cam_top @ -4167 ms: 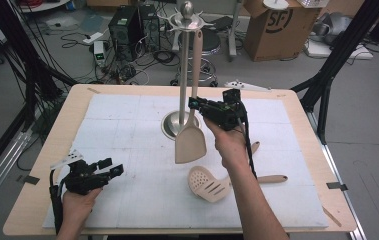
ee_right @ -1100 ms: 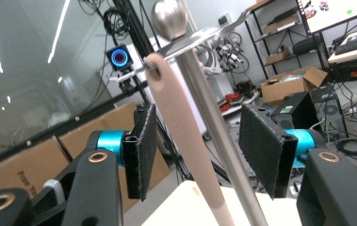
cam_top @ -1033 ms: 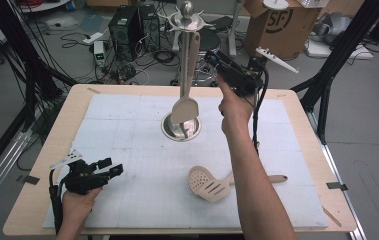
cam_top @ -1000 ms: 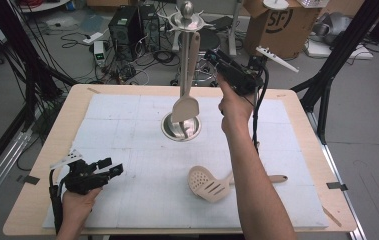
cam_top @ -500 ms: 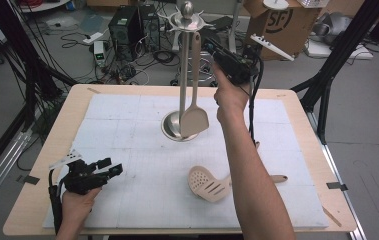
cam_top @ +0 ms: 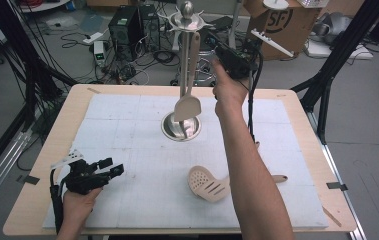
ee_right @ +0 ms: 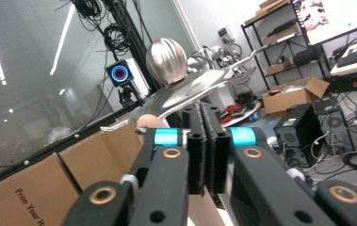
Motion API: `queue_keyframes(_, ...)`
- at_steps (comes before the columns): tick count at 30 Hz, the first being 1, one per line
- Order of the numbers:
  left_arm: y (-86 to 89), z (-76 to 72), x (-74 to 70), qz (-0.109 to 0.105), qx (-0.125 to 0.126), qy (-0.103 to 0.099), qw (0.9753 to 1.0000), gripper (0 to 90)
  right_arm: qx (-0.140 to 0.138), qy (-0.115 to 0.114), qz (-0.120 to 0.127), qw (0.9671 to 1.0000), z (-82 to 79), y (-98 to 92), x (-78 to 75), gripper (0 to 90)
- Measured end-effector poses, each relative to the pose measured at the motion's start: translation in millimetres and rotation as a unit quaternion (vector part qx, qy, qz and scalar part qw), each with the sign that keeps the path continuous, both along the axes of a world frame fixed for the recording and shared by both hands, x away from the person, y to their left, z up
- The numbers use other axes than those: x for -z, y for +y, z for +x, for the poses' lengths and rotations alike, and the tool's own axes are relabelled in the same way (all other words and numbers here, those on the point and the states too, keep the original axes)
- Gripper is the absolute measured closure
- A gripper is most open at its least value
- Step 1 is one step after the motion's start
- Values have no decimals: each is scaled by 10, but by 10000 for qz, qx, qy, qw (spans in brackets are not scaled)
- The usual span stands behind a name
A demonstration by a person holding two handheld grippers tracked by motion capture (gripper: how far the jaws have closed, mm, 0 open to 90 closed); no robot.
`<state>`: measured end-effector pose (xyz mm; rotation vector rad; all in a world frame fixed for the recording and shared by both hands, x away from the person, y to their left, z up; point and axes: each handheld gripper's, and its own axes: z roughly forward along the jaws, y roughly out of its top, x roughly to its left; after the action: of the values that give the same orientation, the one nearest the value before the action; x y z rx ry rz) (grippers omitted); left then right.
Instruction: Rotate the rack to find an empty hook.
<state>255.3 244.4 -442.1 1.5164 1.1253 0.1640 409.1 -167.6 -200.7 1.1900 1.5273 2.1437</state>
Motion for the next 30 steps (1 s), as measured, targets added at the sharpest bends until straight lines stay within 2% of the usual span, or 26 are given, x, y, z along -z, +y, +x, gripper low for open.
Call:
queue_keyframes(7,7,-2,-1,15,20,8,10000,282,-35,20,62,10000,36,16,23,894)
queue_keyframes(20,10,-4,-2,17,25,13,10000,282,4,-31,-209,9998,24,123,-27,898)
queue_keyframes(26,9,-5,-2,8,18,13,10000,282,-37,-186,-408,9990,-46,213,-53,897)
queue_keyframes(30,1,-6,-3,3,13,13,10000,282,-73,-224,-397,9989,-75,266,-59,898)
